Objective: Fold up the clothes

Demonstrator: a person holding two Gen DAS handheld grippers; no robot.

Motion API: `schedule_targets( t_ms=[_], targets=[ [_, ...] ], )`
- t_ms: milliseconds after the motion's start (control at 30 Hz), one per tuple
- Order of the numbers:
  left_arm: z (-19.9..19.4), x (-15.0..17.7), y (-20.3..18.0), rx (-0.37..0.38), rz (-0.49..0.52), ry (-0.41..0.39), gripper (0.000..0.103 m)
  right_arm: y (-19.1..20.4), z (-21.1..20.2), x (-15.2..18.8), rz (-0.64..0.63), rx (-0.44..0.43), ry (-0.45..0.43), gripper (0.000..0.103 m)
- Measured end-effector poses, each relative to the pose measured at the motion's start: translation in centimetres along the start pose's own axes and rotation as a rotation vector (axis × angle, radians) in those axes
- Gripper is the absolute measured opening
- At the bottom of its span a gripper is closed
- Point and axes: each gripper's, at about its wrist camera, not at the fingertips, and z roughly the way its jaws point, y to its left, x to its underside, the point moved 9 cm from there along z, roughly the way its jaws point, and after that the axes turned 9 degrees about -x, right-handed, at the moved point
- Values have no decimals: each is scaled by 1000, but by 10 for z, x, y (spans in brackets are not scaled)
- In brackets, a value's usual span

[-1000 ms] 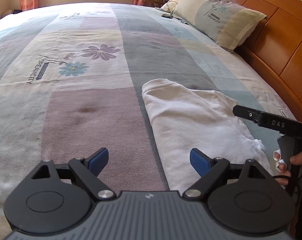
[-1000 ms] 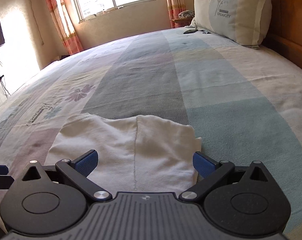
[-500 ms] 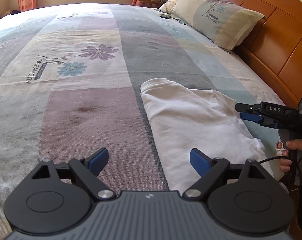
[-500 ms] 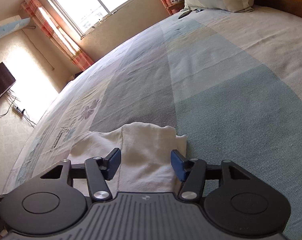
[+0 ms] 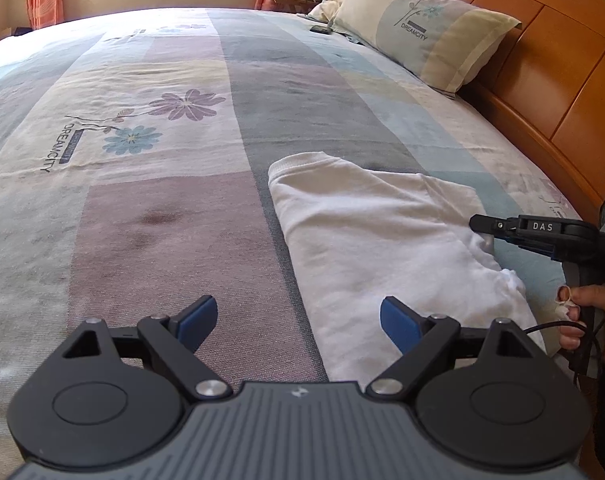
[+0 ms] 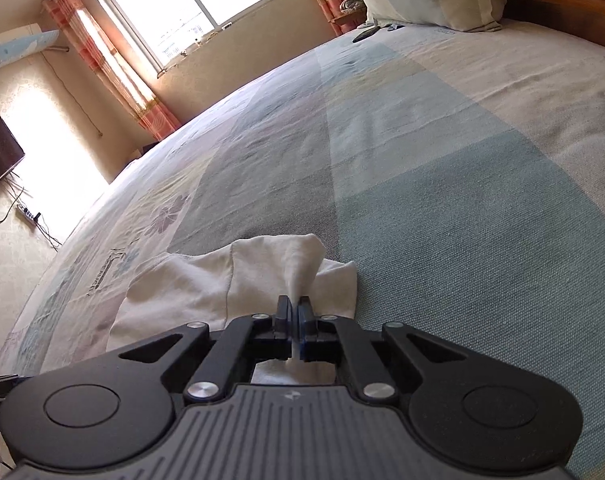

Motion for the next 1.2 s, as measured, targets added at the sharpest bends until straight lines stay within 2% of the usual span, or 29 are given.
schedule_targets(
  t_ms=[233, 367, 467, 533, 633, 733, 900, 1000, 1100, 1200],
  targets=[
    [-5, -1, 0, 1, 1, -13, 89, -9, -11, -1, 51, 51, -21, 10],
    [-7, -2, -2, -1, -1, -17, 89, 21, -31, -2, -15, 20, -38, 13],
    [-9, 0, -5, 3, 8, -17, 89, 49, -33, 15, -87, -25, 32, 14],
    [-11, 2, -7, 5, 16, -17, 89, 52, -33, 37, -117, 0, 106, 14],
    [-14, 3, -9, 7, 25, -19, 89, 50, -49, 65, -111, 21, 142, 13],
    [-16, 2, -12, 11, 30, -24, 89, 51, -68, 77, -79, 31, 154, 15],
    [-25, 4, -22, 21, 59, -39, 89, 64, -78, 56, -140, 56, 74, 24],
    [-32, 5, -23, 17, 61, -51, 89, 66, -65, 35, -168, 65, 25, 29],
    [-37, 6, -18, 10, 53, -59, 89, 52, -49, 36, -147, 106, 63, 29],
    [-35, 6, -14, 11, 41, -55, 89, 41, -61, 57, -110, 119, 112, 30]
  ],
)
